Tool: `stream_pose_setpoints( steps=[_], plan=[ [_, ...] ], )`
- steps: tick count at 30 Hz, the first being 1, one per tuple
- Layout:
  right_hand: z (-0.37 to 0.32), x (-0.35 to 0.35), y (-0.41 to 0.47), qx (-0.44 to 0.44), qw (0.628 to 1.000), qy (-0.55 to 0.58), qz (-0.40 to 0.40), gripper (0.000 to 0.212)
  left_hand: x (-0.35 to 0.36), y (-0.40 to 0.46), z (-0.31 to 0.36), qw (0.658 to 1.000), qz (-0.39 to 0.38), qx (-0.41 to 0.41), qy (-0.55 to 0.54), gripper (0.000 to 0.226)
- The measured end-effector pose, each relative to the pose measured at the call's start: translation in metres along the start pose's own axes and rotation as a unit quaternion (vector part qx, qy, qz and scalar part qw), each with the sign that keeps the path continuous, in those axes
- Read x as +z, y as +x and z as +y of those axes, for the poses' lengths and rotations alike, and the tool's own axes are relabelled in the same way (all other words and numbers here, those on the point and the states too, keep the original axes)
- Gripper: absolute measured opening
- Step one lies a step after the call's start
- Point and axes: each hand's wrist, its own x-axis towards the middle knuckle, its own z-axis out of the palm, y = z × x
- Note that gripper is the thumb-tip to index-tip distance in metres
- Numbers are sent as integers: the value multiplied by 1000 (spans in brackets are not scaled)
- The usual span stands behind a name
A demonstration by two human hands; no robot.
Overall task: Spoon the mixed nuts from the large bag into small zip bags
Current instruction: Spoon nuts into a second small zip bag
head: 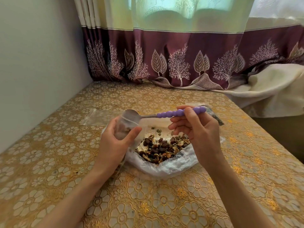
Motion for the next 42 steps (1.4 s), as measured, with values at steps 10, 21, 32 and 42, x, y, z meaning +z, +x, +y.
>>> stream_pose_setpoints(
  steps=[10,21,32,42],
  plan=[
    [5,-46,18,-37,975,-119,181,27,-1,-3,3,999,1,33,15,69],
    [16,-63,22,-7,962,-211,173,28,-2,-3,1,999,-7,47,-1,64],
    [16,-69,25,26,969,-182,164,31,-3,-4,1,998,-7,55,-6,67],
    [19,-73,25,71,963,-194,173,31,-3,-2,-1,999,-9,47,-8,71]
  ],
)
